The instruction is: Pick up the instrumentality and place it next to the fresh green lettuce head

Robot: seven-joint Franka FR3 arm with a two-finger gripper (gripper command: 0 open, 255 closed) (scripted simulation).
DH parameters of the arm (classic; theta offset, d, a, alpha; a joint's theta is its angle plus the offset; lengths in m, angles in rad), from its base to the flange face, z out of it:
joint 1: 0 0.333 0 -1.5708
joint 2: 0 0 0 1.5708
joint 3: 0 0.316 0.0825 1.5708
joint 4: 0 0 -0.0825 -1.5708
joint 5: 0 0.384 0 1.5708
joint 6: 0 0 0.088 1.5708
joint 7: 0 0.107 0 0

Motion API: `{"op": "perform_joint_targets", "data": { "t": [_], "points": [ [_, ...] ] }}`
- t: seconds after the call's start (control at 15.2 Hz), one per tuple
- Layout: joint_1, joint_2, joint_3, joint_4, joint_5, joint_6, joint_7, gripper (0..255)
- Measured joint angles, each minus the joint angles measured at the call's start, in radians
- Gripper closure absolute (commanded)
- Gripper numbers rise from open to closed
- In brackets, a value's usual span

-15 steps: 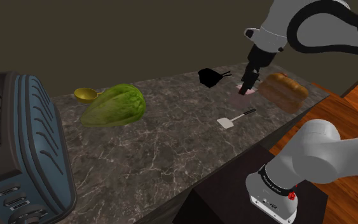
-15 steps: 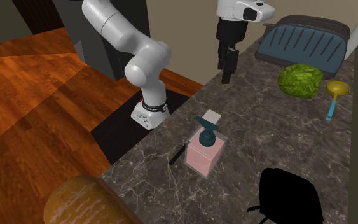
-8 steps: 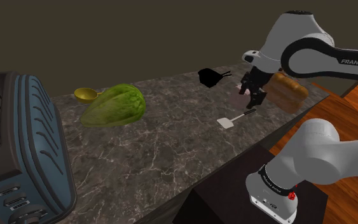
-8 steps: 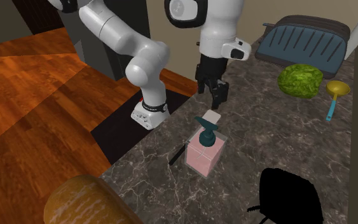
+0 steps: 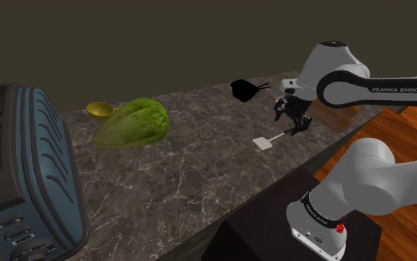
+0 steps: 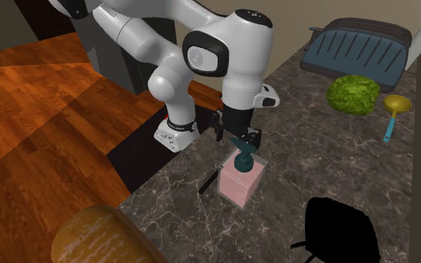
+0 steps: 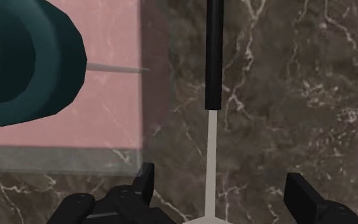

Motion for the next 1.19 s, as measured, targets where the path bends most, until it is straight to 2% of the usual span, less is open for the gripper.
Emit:
{"op": "perform_joint_targets", "data": {
  "t": [0.46,0.86,0.92,1.19],
  "points": [
    [-0.007,0.076,-0.069,-0.054,-0.066,0.128,-0.021,0],
    [-0.009,0.085,-0.076,-0.06,-0.073,0.144,-0.02,0],
    [-0.009,0.085,-0.076,-0.06,-0.073,0.144,-0.02,255],
    [-0.009,0.085,-0.076,-0.06,-0.073,0.144,-0.02,255]
  ]
}}
